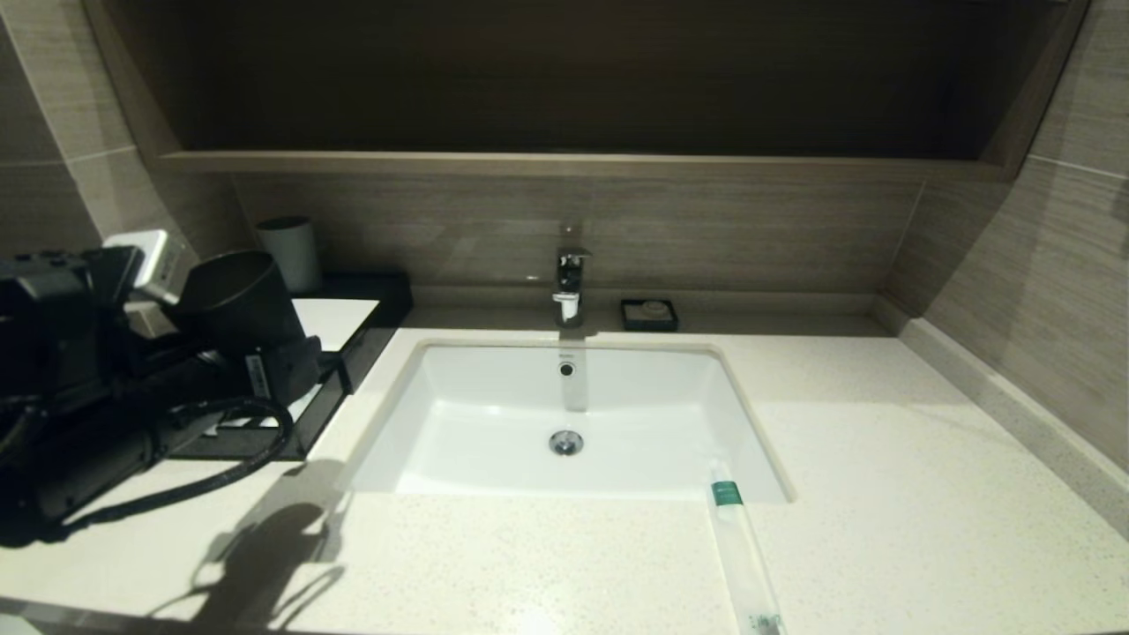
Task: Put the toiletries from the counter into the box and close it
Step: Place the cup on the storage box
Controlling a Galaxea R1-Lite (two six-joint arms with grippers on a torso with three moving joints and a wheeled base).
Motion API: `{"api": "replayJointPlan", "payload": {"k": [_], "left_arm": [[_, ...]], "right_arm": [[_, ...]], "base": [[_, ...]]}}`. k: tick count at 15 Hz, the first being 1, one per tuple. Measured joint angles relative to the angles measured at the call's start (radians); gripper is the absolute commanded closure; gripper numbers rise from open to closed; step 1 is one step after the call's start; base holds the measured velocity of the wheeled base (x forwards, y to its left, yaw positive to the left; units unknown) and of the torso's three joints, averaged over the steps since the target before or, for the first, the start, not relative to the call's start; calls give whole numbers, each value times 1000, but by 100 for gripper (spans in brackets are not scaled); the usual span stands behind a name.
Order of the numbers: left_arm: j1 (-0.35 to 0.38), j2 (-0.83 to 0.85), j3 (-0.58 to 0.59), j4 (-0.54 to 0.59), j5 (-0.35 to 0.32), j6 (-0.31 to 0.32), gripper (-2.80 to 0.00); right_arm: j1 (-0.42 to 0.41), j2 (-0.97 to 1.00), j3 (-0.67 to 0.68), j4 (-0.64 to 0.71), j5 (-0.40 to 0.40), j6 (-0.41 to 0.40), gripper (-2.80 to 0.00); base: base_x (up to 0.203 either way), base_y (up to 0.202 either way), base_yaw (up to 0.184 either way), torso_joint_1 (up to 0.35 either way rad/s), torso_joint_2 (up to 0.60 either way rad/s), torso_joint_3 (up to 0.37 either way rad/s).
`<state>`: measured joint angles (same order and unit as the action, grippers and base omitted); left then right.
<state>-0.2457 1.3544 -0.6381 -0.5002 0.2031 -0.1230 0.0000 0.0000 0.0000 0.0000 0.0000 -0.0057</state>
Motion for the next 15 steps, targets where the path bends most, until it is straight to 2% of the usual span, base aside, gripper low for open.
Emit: {"api": "replayJointPlan", "payload": {"k": [9, 15], "left_arm": [[25, 231, -314, 20, 34, 56, 0], [77, 440, -523, 26, 45, 91, 0]], "right_arm": [[0, 0, 0, 0, 0, 0, 0], [0, 0, 0, 0, 0, 1, 0]], "base": [[0, 0, 0, 0, 0, 0], [0, 0, 0, 0, 0, 0]]}}
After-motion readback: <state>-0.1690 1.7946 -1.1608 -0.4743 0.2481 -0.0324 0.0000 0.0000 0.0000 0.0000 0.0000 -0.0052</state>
